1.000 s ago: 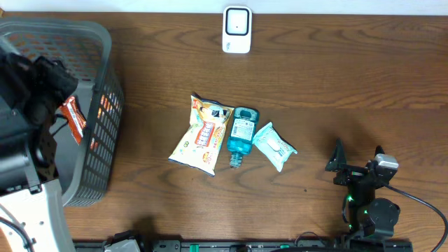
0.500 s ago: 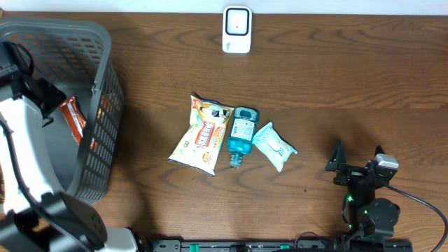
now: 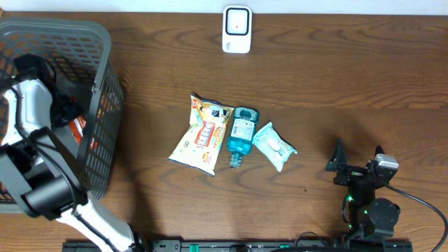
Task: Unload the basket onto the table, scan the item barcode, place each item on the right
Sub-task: 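Grasp the red-orange snack stick in the basket with the left gripper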
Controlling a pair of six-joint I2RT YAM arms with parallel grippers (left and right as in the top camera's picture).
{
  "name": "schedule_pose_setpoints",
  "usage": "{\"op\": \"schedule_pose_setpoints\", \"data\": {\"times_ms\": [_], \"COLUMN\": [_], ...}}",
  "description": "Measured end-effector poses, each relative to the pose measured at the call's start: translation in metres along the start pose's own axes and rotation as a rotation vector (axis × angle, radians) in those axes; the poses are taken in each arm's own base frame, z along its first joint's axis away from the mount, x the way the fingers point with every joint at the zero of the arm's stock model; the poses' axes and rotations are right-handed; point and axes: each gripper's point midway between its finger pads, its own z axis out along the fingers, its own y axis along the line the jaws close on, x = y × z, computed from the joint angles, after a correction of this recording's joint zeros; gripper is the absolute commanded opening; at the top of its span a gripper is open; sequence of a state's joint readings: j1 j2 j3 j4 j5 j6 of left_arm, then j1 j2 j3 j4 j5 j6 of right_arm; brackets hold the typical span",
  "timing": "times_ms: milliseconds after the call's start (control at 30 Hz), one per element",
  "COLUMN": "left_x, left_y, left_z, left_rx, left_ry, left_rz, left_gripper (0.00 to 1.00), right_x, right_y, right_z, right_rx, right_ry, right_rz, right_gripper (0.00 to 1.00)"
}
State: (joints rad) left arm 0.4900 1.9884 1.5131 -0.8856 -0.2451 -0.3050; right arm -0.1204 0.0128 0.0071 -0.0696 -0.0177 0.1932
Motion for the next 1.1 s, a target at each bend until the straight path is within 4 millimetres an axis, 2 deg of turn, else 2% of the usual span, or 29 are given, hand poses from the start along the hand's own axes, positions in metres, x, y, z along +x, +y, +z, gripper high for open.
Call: {"op": "schedule_pose_setpoints", "data": {"times_ms": [133,333,400,667,800,867,933,1000,1100], "left_x": [0.007,0.008,0.009,0.014,0.013,0.009,0.004,-0.002,-0.004], "left_y": [-0.014,-0.026,-0.028,-0.029,-0.023,-0.019,-0.016,-0.014,-0.017], "left_z": [0.018,0.017,0.017,0.015,0.005,-0.007,-0.020,-0.032,-0.035], "left_rx": [0.041,0.103,0.111,0.110,0.089,0.096,0.109,0.125,0.143], "left_ry": [0.051,0.060,0.063,0.078,0.063,0.033,-0.003,-0.037,-0.046], "left_rz": [0.016,0.020,0.021,0.014,-0.020,-0.050,-0.075,-0.099,-0.104], "left_gripper": [0.94,0.94,0.87,0.87,0.88,0.88,0.97,0.98,0.98], "right_x": [0.000,0.000,0.000,0.000,0.000,0.000,0.000,0.000,0.000], "right_y": [0.000,0.000,0.000,0.000,0.000,0.000,0.000,0.000,0.000], "right_z": [0.000,0.000,0.000,0.000,0.000,0.000,0.000,0.000,0.000], "right_rx": [0.000,0.000,0.000,0.000,0.000,0.000,0.000,0.000,0.000], "right_ry": [0.000,0.000,0.000,0.000,0.000,0.000,0.000,0.000,0.000], "right_rz": [0.000,0.000,0.000,0.000,0.000,0.000,0.000,0.000,0.000], "right_gripper": [0.99,0.99,0.99,0.99,0.99,0.99,0.99,0.99,0.99]}}
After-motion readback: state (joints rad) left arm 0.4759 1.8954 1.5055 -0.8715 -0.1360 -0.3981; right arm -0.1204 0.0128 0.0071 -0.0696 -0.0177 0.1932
